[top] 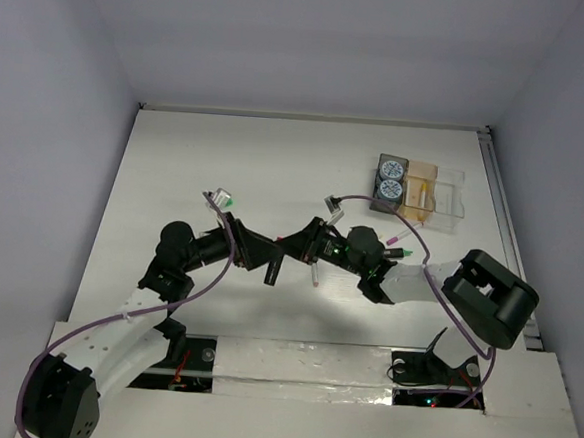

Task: Sort the stationery into containers
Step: Place the pen in the storage box.

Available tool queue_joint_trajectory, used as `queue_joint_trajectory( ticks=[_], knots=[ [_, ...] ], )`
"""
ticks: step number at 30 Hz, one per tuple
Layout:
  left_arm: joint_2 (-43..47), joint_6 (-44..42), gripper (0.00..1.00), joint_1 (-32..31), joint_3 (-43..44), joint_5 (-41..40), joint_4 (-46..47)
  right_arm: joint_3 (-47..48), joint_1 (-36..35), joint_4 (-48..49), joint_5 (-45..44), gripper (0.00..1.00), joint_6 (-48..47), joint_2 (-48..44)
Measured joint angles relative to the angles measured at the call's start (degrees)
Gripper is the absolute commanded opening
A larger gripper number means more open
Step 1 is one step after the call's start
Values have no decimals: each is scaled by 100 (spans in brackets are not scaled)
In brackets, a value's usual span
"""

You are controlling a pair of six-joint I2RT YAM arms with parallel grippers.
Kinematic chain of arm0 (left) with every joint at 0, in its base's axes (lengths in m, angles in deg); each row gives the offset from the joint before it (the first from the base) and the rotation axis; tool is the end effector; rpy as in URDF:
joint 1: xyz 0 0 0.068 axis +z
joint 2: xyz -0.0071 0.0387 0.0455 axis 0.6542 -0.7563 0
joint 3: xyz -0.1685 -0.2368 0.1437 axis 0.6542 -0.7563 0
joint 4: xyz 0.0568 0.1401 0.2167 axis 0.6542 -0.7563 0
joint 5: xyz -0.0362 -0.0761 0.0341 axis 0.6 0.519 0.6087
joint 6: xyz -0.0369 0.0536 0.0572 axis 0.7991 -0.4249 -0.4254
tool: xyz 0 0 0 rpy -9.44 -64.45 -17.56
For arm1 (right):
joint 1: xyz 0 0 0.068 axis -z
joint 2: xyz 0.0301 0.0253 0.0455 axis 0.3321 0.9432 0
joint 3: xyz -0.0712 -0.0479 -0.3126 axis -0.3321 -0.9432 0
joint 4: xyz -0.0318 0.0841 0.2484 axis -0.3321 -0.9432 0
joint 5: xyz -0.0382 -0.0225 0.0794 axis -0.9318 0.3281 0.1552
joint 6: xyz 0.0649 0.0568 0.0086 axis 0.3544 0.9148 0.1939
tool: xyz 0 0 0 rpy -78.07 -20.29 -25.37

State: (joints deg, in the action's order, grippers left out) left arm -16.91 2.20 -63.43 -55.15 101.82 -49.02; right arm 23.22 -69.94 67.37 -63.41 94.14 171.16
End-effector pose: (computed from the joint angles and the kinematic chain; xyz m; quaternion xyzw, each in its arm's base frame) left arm 0.1340 -0.1136 0.2862 0.1528 0.6608 -0.5943 0.4322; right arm 0.2079 0.2841 0.2518 -0.0099 0.7040 0.6436 0.3000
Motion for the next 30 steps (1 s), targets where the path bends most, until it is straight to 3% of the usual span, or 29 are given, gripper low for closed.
queue_joint_trajectory(
  ticks=[6,16,24,30],
  knots=[
    [417,-238,99,17,4,-769,116,-61,535,-444,758,0,-44,-74],
    [1108,-295,99,4,-212,-1139,249,-55,3034,-2437,785,0,-1008,-1976],
    [1102,-181,99,-195,-894,-1134,767,1445,4767,-4715,278,0,-2415,-2258],
    [984,-256,99,-481,-1073,-1198,1233,2968,5217,-6142,-949,0,-3560,-1663]
  ],
)
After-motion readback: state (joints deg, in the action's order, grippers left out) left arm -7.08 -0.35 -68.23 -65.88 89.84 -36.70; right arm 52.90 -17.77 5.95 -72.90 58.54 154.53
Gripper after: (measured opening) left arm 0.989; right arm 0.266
